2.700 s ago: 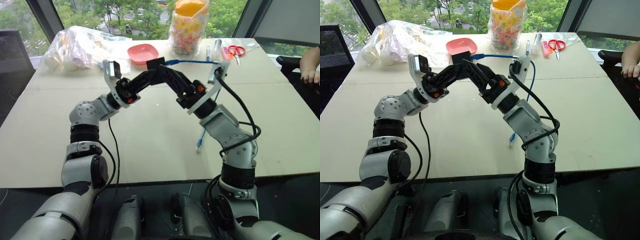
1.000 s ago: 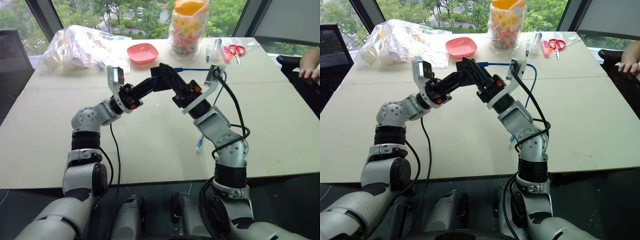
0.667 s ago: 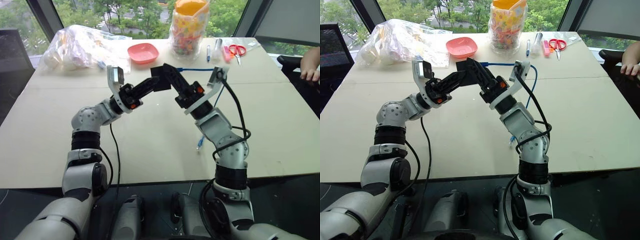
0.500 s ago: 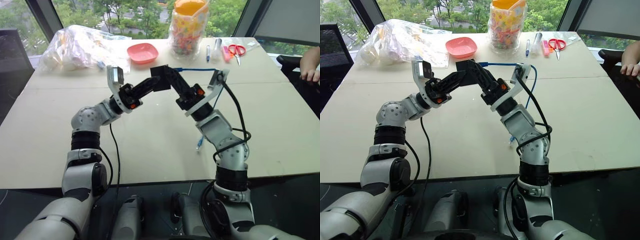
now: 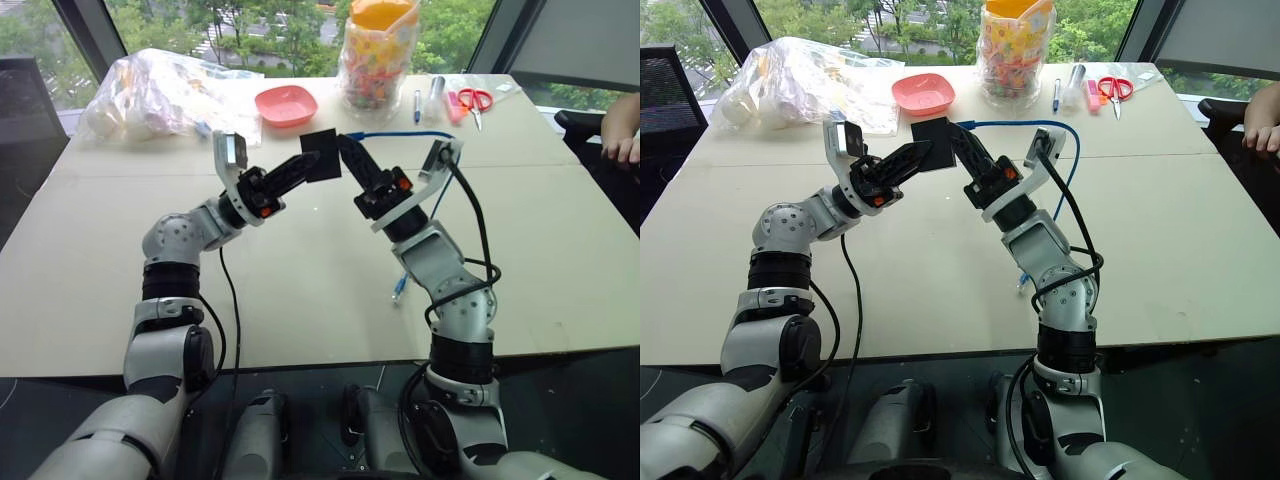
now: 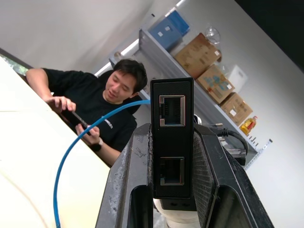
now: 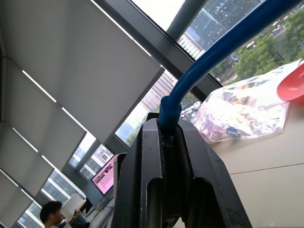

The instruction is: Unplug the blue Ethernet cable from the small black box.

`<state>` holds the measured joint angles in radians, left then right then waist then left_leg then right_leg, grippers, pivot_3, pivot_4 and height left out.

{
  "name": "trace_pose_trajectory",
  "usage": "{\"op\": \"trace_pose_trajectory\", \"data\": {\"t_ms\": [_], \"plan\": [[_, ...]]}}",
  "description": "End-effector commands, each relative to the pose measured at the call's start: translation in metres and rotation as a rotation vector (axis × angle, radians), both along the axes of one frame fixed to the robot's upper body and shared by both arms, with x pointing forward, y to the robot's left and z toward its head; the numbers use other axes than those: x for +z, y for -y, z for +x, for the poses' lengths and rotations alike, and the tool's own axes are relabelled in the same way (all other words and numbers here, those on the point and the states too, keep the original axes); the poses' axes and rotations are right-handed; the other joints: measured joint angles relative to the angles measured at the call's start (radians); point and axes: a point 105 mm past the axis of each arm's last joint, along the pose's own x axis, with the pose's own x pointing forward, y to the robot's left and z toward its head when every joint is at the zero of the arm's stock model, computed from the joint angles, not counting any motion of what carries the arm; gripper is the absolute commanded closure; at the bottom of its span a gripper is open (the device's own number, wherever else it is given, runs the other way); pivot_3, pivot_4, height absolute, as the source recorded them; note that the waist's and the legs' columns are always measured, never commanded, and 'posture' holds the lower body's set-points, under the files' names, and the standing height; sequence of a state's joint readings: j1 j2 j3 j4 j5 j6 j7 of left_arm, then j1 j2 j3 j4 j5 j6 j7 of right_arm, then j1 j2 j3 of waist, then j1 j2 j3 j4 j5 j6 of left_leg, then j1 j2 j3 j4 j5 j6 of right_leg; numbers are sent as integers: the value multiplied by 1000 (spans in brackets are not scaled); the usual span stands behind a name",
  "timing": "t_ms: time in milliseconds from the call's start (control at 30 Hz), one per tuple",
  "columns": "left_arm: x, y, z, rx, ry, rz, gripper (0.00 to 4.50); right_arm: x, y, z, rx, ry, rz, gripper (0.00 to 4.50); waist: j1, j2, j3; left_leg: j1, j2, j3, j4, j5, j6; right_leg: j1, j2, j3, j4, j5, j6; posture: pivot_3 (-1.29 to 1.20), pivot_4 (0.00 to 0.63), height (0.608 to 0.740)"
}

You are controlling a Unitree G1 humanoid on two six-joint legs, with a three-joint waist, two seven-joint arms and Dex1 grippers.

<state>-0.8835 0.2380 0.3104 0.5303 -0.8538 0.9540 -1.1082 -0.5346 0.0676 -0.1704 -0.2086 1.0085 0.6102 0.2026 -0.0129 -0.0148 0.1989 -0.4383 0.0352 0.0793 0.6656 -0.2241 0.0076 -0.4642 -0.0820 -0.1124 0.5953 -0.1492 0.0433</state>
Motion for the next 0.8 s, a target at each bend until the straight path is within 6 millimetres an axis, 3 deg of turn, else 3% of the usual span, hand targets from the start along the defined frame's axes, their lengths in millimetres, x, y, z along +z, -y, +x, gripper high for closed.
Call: {"op": "trace_pose_trajectory", "data": {"t_ms": [33, 167, 367, 533, 667, 800], "plan": [[11, -1, -3, 2, 49, -11, 4013, 7, 1, -2, -5, 27, 27, 4484, 0, 0, 0, 0, 0, 0, 0, 0, 0, 0, 0, 0, 0, 0, 0, 0, 150, 740], [8, -5, -1, 20, 48, 3, 4013, 6, 8, 2, -35, 15, 24, 4484, 0, 0, 0, -1, 0, 0, 0, 0, 0, 0, 0, 0, 0, 0, 0, 0, 150, 740], [10, -33, 6, 115, 50, 18, 4013, 11, 64, 26, -263, 21, -18, 4484, 0, 0, 0, -1, 0, 0, 0, 0, 0, -1, 0, 0, 0, 0, 0, 0, 150, 740], [16, -50, 15, 209, 67, 21, 4013, 17, 85, 36, -331, 47, -85, 4484, 2, 0, 0, -4, -1, 0, 0, 0, 0, -3, -1, -1, -1, 0, 0, 0, 150, 740], [16, -48, 21, 268, 92, 57, 4013, 16, 91, 43, -354, 42, -145, 4484, 1, 0, 0, -4, -1, 0, 0, -1, 1, -3, 0, 0, -1, 1, 3, 0, 150, 740], [-11, -20, 36, 441, 274, 396, 4013, -16, 96, 67, -416, -95, -375, 4484, 2, 0, 0, -4, -2, 1, 0, -1, 1, -3, 0, 0, 0, 1, 3, 0, 150, 740]]}}
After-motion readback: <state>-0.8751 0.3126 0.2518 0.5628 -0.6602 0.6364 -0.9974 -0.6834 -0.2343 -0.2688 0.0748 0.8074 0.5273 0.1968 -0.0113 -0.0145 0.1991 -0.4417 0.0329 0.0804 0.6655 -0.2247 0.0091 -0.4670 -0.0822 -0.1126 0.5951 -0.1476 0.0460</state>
